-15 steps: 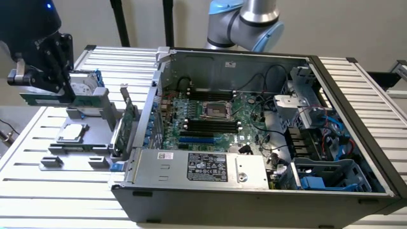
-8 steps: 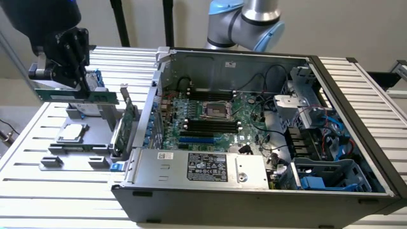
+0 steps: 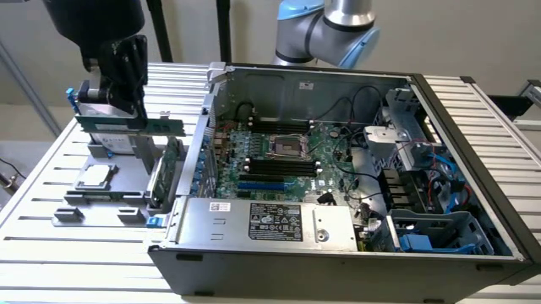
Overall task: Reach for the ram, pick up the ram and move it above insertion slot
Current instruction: 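Pick up the ram and move it above insertion slot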
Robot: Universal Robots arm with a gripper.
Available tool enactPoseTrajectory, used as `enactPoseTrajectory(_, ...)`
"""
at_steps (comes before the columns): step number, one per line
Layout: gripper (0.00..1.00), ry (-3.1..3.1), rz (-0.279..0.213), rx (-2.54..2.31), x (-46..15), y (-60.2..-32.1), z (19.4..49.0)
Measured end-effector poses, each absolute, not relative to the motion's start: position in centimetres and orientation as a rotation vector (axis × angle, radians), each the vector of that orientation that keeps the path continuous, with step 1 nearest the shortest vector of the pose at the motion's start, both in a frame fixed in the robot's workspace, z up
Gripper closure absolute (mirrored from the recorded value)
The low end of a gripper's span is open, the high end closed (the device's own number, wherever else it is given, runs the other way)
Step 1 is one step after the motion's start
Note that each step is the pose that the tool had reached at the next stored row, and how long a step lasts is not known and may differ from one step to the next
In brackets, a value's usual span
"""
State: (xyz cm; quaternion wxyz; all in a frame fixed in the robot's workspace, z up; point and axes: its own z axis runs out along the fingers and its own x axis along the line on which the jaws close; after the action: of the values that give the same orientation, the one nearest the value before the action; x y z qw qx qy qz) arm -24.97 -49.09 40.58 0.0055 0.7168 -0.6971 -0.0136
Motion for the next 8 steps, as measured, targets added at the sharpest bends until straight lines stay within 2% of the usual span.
enactPoseTrajectory(8,0.87,-2.185,-0.05,2.247,-21.3,-49.0,40.8)
